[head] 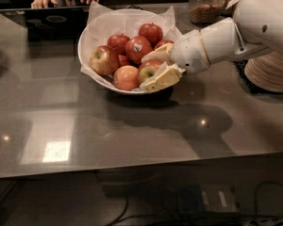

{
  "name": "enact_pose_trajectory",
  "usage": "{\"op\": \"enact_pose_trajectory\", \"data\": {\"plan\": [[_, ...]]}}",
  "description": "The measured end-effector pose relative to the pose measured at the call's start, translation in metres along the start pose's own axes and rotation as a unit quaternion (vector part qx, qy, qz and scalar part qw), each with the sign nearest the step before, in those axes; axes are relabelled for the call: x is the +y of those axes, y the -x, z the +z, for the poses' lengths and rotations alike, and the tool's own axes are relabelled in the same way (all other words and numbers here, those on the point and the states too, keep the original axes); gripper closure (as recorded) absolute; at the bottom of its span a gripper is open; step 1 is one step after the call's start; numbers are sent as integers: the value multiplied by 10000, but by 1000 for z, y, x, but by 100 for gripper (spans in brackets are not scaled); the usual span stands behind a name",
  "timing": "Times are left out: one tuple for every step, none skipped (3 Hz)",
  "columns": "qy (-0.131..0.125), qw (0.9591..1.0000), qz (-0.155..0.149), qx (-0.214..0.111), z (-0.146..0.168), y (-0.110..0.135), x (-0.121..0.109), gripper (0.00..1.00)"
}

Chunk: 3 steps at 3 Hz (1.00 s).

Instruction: Pick apple from white bowl

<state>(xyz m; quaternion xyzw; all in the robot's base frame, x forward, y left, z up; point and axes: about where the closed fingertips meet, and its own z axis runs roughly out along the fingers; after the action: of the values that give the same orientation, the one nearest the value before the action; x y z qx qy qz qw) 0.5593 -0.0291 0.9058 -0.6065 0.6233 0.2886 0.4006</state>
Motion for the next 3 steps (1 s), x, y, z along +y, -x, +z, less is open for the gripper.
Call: {"op": "enact_pose_trajectory", "data": {"plan": [[0,10000,0,0,0,0,0,73],[1,10000,0,-1,0,0,0,97],[11,10000,-1,-12,1,1,0,100]]}}
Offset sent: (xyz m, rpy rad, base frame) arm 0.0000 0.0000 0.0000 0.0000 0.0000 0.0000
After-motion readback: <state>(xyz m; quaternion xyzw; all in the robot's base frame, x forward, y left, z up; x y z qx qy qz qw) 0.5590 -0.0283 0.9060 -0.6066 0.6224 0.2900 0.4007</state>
